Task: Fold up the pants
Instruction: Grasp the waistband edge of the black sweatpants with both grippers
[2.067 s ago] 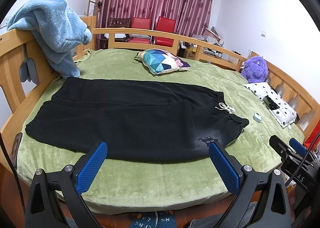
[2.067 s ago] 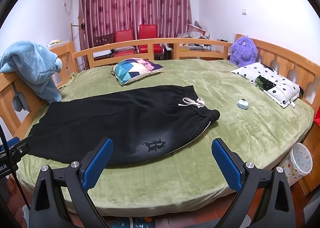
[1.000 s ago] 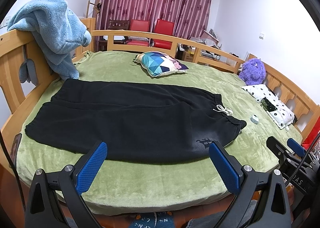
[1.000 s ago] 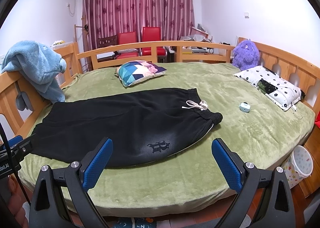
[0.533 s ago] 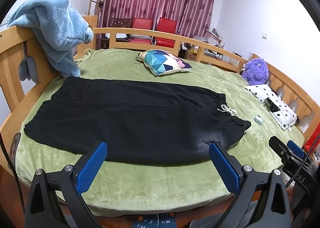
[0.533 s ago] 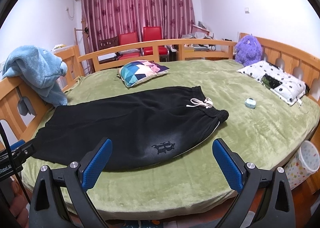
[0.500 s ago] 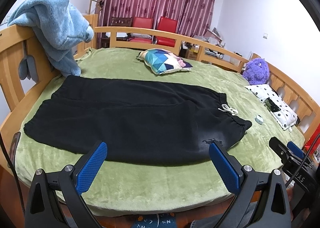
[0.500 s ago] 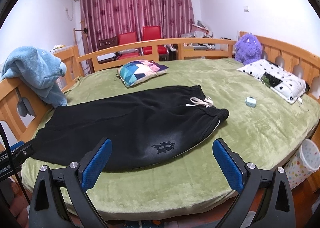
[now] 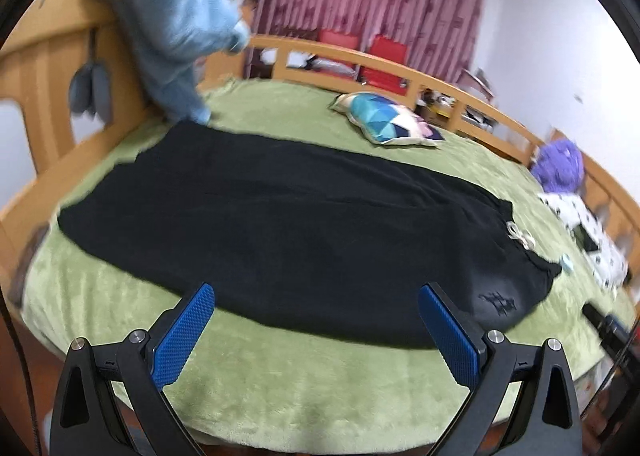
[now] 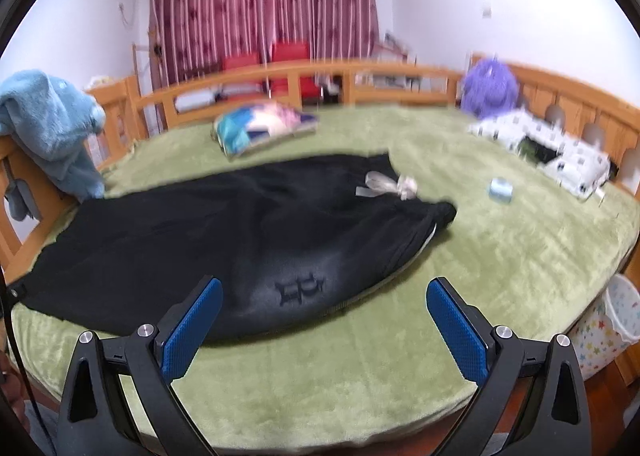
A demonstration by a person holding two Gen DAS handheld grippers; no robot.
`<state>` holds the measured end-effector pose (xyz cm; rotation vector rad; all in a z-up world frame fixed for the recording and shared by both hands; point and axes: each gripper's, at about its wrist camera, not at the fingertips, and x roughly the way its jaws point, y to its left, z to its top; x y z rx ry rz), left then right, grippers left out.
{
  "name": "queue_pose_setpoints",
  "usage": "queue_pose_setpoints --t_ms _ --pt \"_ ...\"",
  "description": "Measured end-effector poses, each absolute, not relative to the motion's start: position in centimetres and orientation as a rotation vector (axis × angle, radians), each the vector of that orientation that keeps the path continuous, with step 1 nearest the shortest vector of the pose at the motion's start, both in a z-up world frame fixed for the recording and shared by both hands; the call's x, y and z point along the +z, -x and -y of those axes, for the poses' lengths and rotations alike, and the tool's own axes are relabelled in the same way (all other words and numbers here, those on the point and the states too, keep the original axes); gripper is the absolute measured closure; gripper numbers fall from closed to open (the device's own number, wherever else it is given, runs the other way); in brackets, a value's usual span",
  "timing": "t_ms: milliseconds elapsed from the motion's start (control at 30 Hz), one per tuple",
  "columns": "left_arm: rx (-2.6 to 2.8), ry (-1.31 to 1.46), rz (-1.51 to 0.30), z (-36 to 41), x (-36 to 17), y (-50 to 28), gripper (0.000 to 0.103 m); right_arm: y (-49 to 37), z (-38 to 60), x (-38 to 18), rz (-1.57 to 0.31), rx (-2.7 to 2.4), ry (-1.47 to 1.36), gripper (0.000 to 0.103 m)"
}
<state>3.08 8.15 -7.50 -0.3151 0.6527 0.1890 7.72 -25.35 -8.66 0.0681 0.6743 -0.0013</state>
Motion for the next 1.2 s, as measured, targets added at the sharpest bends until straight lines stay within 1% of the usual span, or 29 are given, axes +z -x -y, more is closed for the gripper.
queue_pose_setpoints --t_ms 100,167,267,300,333,600,800,867,967,1000,1033,1100,1133,1167,1200 --pt "0.217 0.334 -0.702 -10.4 -9.4 -4.2 0.001 -9.2 26.0 -10.9 -0.729 0.004 -0.12 0.003" --pt "0.231 0.305 -0.751 -11.2 -11.0 -4.9 0.001 -9.6 26.3 -12.3 -0.734 -0.007 -0.15 0.005" --pt "0.2 0.301 -0.838 -12.6 -13.4 -6.0 0.002 -10.7 27.0 -14.5 -0.778 -0.042 -0.21 0.022" --pt "0.197 0.308 -0.848 -13.0 -14.0 -6.2 0.003 -11.3 27.2 -15.0 -0.791 -0.052 -0.229 0.031" --pt "0.201 0.315 -0.856 -13.3 -14.5 -6.4 0.003 -11.8 27.5 -15.5 -0.797 -0.057 -0.249 0.035" --pt "0.262 0.397 -0.876 -16.2 -17.1 -7.4 0.003 -15.2 28.8 -18.2 -0.833 -0.034 -0.361 0.035" --pt "0.237 0.497 -0.912 -17.5 -19.6 -9.3 0.003 -18.5 29.0 -21.3 -0.916 0.014 -0.413 0.032" --pt "0.235 0.542 -0.884 -18.1 -20.0 -9.6 0.003 -19.4 29.3 -21.6 -0.903 0.016 -0.417 0.027" --pt "0.242 0.617 -0.853 -19.2 -20.5 -10.0 0.004 -20.7 29.5 -22.0 -0.891 -0.003 -0.413 0.026" --pt "0.244 0.646 -0.832 -19.5 -20.6 -10.2 0.004 -20.9 29.3 -22.1 -0.873 -0.007 -0.401 0.026" --pt "0.25 0.666 -0.817 -19.8 -20.8 -10.3 0.006 -21.1 29.2 -22.1 -0.859 -0.011 -0.386 0.037" --pt "0.267 0.664 -0.807 -19.8 -20.9 -10.6 0.018 -21.5 28.5 -22.3 -0.848 0.006 -0.345 0.058" --pt "0.283 0.652 -0.807 -19.8 -20.9 -10.7 0.037 -21.6 28.4 -22.2 -0.84 0.004 -0.339 0.064" --pt "0.301 0.631 -0.808 -19.7 -20.8 -10.8 0.069 -21.6 28.3 -21.9 -0.83 0.005 -0.344 0.067" --pt "0.302 0.619 -0.816 -19.7 -20.8 -10.7 0.084 -21.7 28.3 -21.6 -0.825 0.012 -0.352 0.07"
